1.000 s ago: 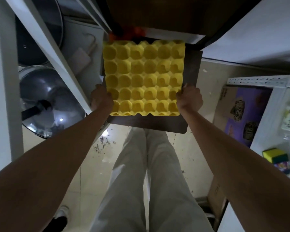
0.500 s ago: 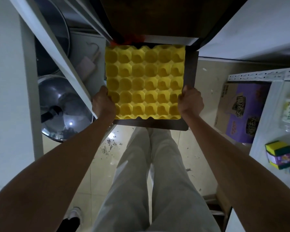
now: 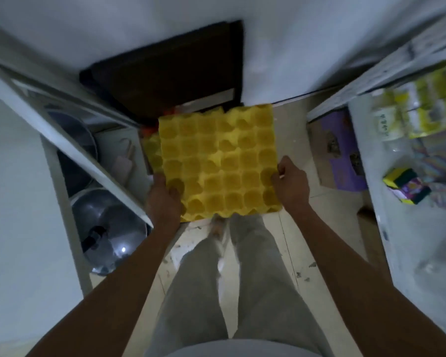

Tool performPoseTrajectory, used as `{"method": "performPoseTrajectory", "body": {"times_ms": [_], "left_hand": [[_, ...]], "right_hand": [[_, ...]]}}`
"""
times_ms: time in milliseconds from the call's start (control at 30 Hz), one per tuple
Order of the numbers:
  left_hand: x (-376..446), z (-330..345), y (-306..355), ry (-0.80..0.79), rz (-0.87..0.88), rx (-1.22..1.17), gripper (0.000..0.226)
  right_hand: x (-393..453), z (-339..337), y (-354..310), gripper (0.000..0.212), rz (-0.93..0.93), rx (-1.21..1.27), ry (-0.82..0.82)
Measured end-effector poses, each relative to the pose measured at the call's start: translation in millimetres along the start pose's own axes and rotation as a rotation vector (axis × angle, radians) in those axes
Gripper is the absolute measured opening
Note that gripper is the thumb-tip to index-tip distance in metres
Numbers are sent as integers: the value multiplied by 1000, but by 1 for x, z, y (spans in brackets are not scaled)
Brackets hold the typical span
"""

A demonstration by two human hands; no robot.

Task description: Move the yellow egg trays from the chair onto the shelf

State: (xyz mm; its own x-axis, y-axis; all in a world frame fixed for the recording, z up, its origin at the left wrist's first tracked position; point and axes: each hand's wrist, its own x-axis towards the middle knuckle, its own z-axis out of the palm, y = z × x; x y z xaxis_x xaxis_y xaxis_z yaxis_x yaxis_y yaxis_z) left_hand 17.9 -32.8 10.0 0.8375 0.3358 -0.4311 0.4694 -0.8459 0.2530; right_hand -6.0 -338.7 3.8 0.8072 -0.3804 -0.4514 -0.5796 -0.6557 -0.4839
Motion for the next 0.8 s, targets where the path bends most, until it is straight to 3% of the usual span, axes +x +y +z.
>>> {"method": "performPoseTrajectory", "body": {"times_ms": [167,367,500,633,800], "left_hand": [[-59,1,60,2,232,-57,16],[-178,-4,115,-121,607,-163,14],[-261,-19,130,-193,802,-94,19],[-328,-31,144,-289,913,-45,19],[-392,-46,174,-280,1058,24,23]], "right_hand": [[-86,-61,46,22,291,148,146],[-244,-140,115,26,614,509,481],[-347,-178,156,38,751,666,485],[-436,-202,179,40,739,638,472],[-501,-209,186,40,848,544,541]]}}
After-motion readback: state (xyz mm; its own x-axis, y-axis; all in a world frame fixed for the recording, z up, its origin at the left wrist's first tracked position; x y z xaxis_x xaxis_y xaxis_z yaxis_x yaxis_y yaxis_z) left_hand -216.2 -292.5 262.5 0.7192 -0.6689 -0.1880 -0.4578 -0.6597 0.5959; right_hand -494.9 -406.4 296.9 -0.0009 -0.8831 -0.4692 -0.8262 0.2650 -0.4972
